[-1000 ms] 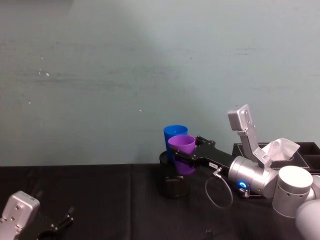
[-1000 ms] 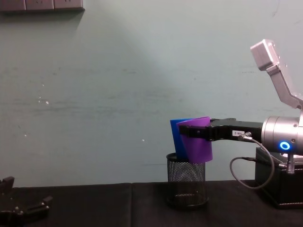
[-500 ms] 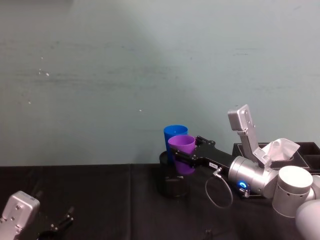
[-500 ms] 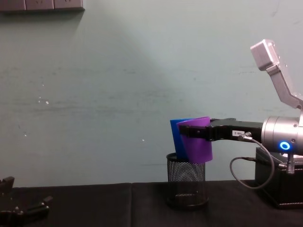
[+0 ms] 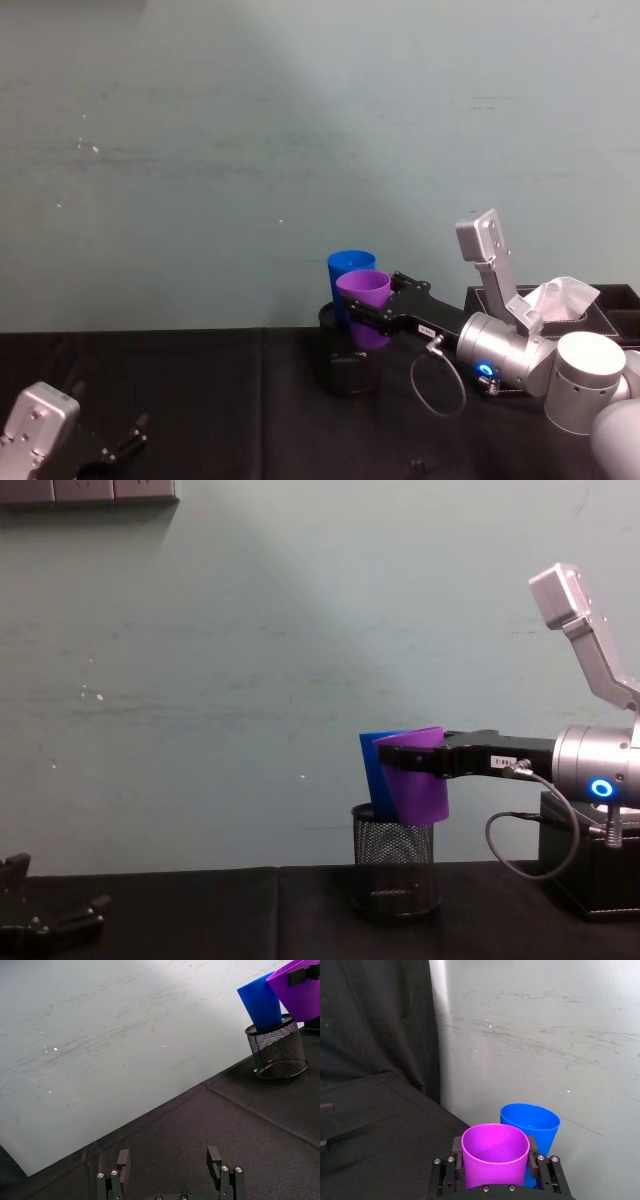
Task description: Pick up one cup with a gripper and tap it against the other cup.
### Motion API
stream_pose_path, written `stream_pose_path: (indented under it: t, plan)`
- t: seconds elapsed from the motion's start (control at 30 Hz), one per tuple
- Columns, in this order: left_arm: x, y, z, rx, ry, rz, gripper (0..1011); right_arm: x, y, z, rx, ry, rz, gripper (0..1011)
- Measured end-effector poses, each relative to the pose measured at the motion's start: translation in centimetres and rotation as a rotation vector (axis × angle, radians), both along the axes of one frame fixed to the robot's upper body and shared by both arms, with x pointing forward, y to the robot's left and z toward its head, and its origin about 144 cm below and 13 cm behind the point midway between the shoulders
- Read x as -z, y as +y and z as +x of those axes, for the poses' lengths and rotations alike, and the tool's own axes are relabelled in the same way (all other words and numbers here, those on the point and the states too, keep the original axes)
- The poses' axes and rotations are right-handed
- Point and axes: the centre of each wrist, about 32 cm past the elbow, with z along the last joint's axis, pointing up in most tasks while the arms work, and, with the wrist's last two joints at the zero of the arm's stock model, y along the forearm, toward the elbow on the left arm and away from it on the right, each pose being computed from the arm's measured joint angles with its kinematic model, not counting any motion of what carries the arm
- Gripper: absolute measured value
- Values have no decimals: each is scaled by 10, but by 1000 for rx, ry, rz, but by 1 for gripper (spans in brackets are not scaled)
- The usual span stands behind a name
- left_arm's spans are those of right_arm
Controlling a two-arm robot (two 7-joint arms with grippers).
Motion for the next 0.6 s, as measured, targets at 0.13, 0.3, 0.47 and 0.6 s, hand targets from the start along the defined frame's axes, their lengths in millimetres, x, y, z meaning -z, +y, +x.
stream_pose_path:
  t: [0.13,0.3,0.47,0.6]
  plan:
    - [0,0,0,0,0,0,1000,0,0,0,0,0,0,732]
    - [0,0,0,0,0,0,1000,0,0,0,0,0,0,732]
    - [0,0,0,0,0,0,1000,0,0,0,0,0,0,732]
    - [0,0,0,0,0,0,1000,0,0,0,0,0,0,732]
